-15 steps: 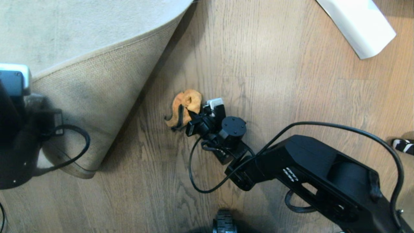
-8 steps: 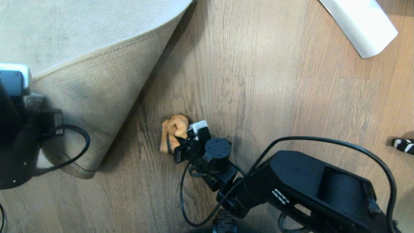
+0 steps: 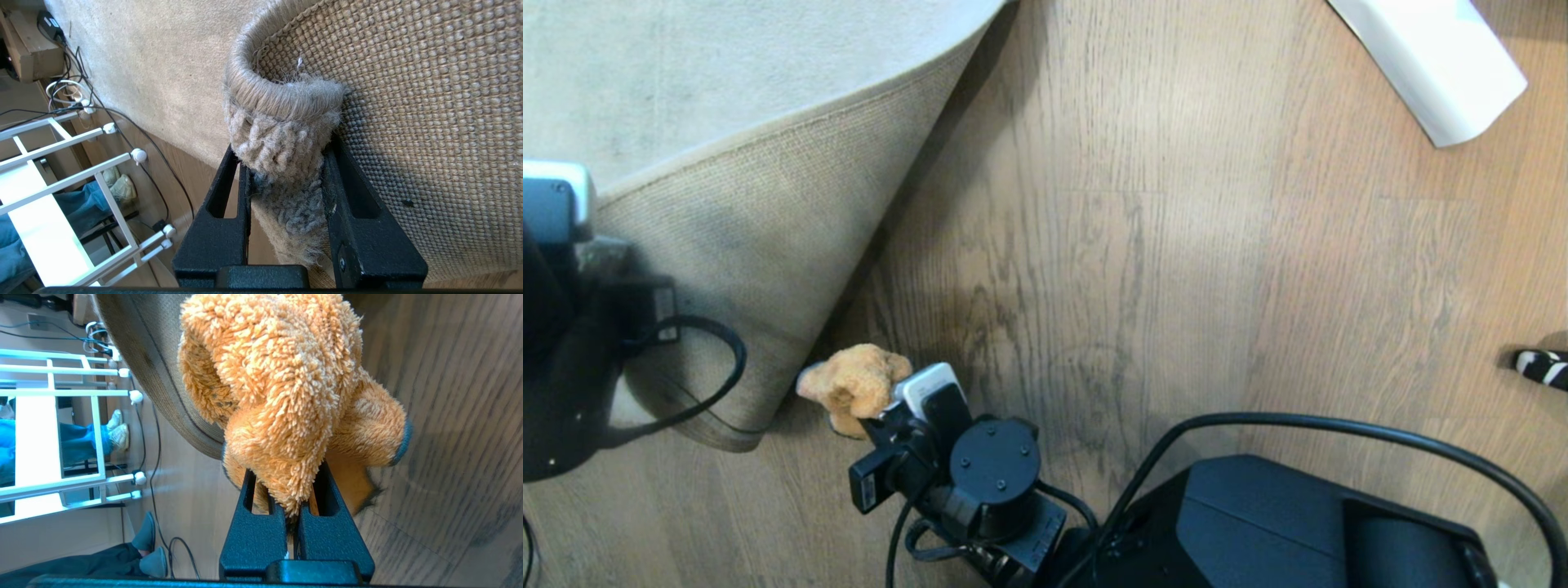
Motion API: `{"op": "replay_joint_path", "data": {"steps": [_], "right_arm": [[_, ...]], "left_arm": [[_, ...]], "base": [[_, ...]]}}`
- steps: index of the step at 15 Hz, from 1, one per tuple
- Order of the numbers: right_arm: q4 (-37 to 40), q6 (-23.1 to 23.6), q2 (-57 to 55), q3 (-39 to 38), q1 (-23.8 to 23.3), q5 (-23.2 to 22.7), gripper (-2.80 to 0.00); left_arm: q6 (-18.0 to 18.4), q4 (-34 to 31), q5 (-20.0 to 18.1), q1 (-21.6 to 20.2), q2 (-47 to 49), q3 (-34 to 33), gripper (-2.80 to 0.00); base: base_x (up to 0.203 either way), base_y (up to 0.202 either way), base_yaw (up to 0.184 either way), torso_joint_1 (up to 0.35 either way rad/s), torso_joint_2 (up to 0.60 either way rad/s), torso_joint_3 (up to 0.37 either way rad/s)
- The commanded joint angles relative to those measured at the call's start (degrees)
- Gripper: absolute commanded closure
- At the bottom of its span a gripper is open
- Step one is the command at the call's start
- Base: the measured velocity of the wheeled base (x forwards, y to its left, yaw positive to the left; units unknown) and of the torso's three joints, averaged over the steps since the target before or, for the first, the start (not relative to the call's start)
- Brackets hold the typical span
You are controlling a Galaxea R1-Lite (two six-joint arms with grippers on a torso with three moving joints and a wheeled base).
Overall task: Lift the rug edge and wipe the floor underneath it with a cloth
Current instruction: Wipe the floor under the carpet with a rag
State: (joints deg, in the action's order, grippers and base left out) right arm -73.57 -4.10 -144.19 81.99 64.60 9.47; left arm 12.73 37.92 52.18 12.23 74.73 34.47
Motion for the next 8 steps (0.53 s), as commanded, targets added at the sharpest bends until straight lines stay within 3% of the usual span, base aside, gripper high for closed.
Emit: {"op": "replay_joint_path", "data": {"steps": [1,8], "right_arm": [[-0.52,-0.03,0.3,0.01,0.2,-0.06,0.0],[-0.52,-0.03,0.14,0.18,-1.65,-0.06,0.0]], "left_arm": [[0.02,0.22,0.29,-0.01,-0.11,-0.09,0.0],[0.11,0.15,0.29,0.06,-0.54,-0.72,0.0]], "base": [[0.0,0.0,0.0,0.0,0.0,0.0],[0.0,0.0,0.0,0.0,0.0,0.0]]}}
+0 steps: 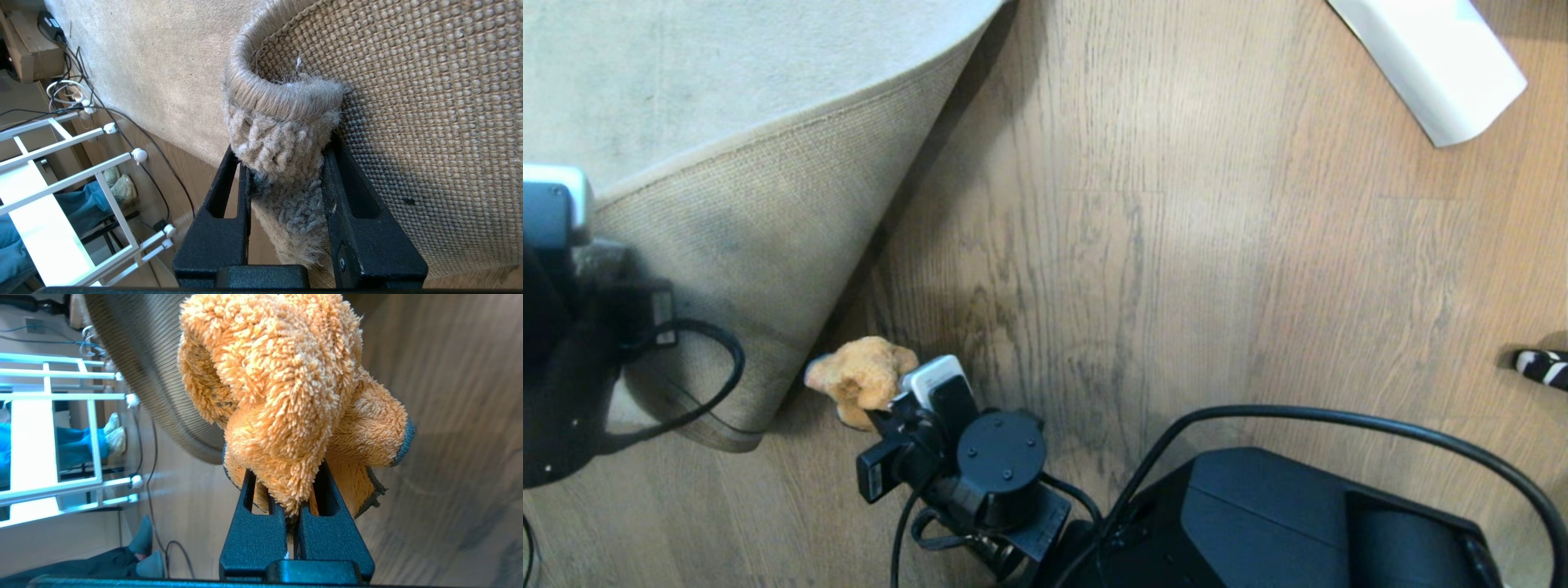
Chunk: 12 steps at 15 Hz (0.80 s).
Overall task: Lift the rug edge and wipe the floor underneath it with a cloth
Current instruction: Wipe the floor under the carpet with a rag
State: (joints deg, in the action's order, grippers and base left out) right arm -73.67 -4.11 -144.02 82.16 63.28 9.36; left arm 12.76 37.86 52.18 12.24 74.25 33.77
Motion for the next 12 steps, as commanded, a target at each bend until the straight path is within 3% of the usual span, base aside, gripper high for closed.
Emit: {"op": "replay_joint_path", "data": {"steps": [1,12], "right_arm": [[-0.42,-0.02,-0.03,0.01,-0.79,0.04,0.0],[-0.58,1.12,-1.52,0.54,-11.42,-0.13,0.0]], "left_arm": [[0.07,0.28,0.29,-0.02,-0.07,-0.11,0.0],[0.07,0.02,0.29,-0.02,-1.39,-1.78,0.0]], "base": [[0.0,0.0,0.0,0.0,0.0,0.0],[0.0,0.0,0.0,0.0,0.0,0.0]]}}
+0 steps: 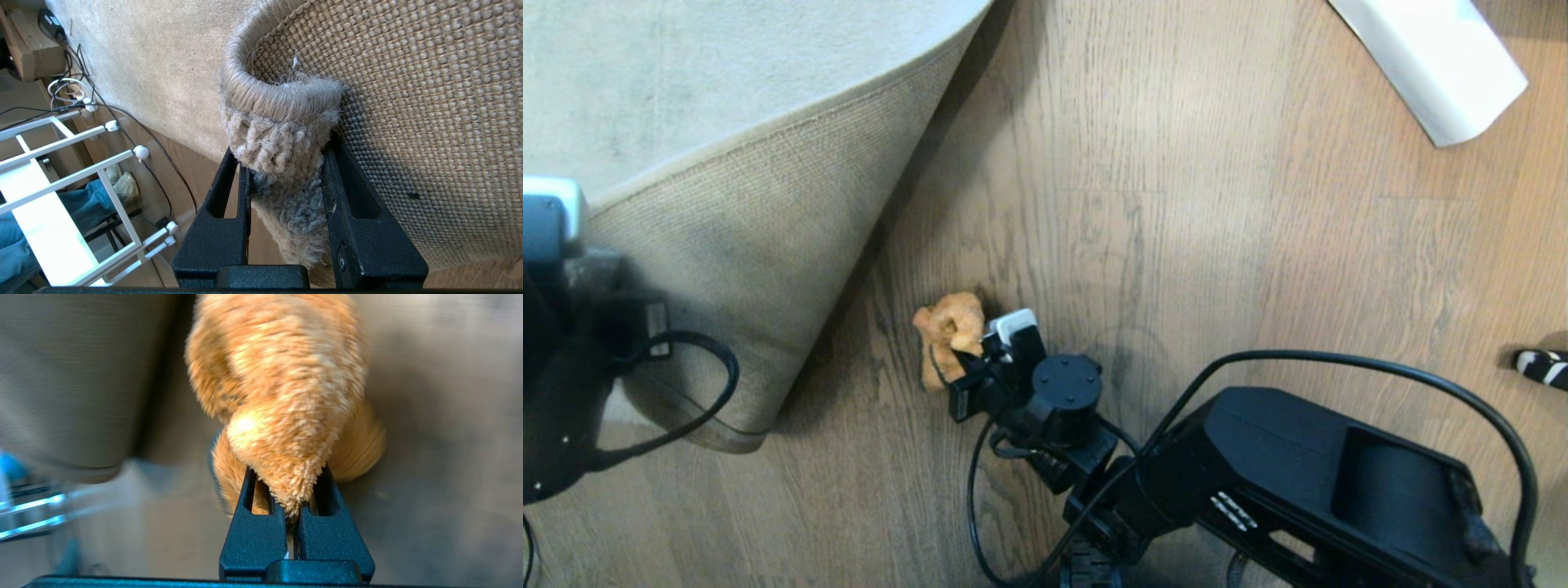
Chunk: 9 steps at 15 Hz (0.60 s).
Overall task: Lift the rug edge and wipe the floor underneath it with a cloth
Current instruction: Wipe the floor under the carpet with a rag
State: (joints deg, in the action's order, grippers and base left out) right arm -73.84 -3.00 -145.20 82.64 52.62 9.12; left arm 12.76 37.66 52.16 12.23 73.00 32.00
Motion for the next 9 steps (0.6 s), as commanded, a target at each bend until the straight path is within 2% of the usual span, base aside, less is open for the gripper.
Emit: {"op": "replay_joint_path", "data": {"steps": [1,9], "right_arm": [[-0.56,0.01,-0.42,0.07,-1.94,0.1,0.0],[-0.6,0.01,1.55,1.13,-7.34,0.12,0.0]], "left_arm": [[0.07,0.22,0.31,-0.01,-0.12,-0.01,0.0],[0.07,0.22,0.31,-0.01,-0.05,-0.01,0.0]], "base": [[0.0,0.0,0.0,0.0,0.0,0.0],[0.0,0.0,0.0,0.0,0.0,0.0]]}}
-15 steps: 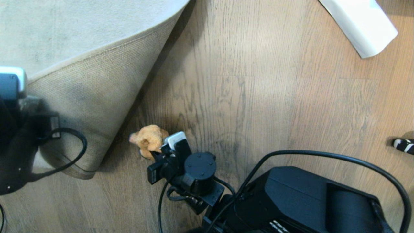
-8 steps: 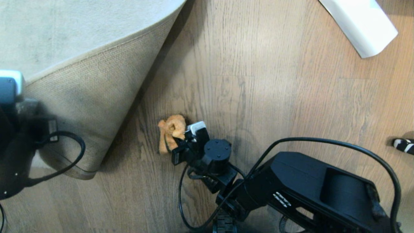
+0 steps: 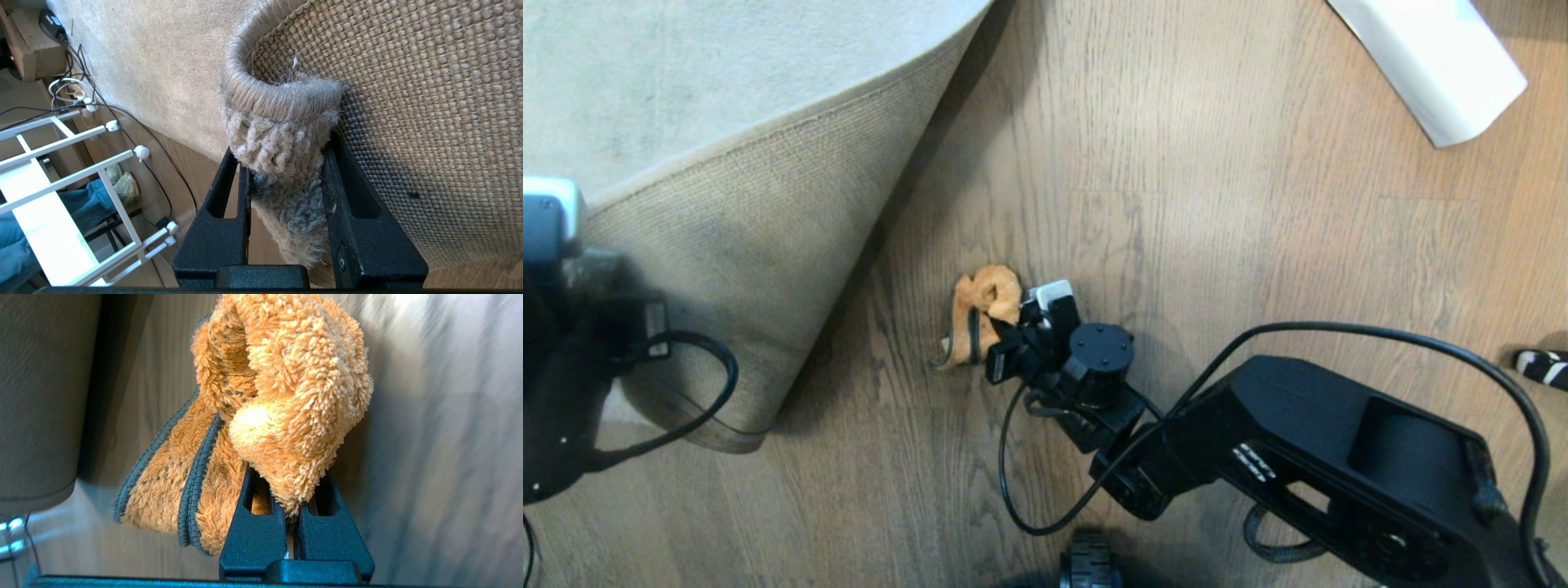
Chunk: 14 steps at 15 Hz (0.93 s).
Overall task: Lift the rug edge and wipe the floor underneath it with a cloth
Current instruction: Wipe the floor under the carpet with a rag
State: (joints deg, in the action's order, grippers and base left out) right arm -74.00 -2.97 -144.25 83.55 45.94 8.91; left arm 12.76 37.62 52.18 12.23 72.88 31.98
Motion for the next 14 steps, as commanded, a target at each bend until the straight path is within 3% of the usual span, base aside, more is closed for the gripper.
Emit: {"op": "replay_joint_path", "data": {"steps": [1,6,14], "right_arm": [[-0.37,-0.01,0.78,0.73,-1.47,0.34,0.0],[-0.24,-0.01,2.17,1.0,-4.54,0.32,0.0],[-0.27,0.07,3.01,1.26,-5.51,0.32,0.0]], "left_arm": [[0.07,0.26,0.29,-0.01,0.07,0.02,0.0],[0.07,0.26,0.29,-0.01,-0.01,-0.07,0.0],[0.07,0.26,0.29,-0.01,-0.19,-0.07,0.0]], "base": [[0.0,0.0,0.0,0.0,0.0,0.0],[0.0,0.0,0.0,0.0,0.0,0.0],[0.0,0.0,0.0,0.0,0.0,0.0]]}}
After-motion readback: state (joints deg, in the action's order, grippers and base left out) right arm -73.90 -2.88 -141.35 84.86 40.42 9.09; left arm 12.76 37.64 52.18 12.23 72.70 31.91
